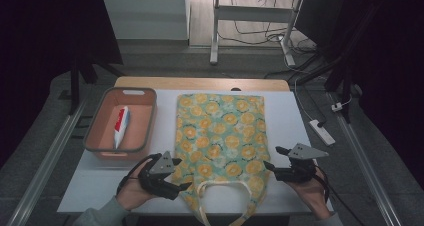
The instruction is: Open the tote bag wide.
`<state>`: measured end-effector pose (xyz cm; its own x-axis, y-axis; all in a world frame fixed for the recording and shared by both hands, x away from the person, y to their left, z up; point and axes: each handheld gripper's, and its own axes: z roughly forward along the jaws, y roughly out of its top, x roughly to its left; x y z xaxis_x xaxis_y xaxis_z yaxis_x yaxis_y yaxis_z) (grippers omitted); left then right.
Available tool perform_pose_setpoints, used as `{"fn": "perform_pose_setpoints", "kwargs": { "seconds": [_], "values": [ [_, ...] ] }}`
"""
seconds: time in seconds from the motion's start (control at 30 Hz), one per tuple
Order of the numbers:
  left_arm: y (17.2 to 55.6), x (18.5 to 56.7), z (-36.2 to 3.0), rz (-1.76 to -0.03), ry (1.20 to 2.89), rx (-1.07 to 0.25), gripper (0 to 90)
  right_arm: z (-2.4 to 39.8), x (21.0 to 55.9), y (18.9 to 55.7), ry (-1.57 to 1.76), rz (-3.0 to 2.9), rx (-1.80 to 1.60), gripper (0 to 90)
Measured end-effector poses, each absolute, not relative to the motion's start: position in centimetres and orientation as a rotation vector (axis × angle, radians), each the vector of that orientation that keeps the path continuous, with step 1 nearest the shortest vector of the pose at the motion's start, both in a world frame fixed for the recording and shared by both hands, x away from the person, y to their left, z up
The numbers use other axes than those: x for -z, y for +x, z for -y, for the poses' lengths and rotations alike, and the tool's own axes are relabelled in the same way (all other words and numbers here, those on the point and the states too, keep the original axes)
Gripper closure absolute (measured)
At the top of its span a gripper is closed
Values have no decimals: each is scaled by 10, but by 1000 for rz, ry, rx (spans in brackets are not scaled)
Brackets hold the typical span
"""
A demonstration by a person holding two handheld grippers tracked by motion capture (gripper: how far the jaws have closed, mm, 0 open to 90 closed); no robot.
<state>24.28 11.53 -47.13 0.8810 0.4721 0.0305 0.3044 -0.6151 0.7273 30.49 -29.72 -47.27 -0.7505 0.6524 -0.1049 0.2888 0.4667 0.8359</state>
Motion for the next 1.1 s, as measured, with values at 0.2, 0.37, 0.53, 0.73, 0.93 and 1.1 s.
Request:
{"fn": "perform_pose_setpoints", "kwargs": {
  "seconds": [0.2,0.37,0.53,0.73,0.93,1.1],
  "values": [
    [241,478,-93,-481,2338,-215,222,295,473,303,784,-2313,-1201,296],
    [237,483,-82,-421,2388,-188,229,294,474,303,780,-2320,-1194,297],
    [241,493,-76,-440,2426,-170,282,294,475,303,779,-2325,-1190,298],
    [244,502,-74,-453,2458,-138,555,294,474,301,775,-2323,-1190,299],
    [245,500,-76,-458,2449,-130,838,293,472,299,765,-2313,-1195,303],
    [245,491,-83,-460,2390,-122,877,289,465,294,735,-2306,-1203,307]
  ]
}}
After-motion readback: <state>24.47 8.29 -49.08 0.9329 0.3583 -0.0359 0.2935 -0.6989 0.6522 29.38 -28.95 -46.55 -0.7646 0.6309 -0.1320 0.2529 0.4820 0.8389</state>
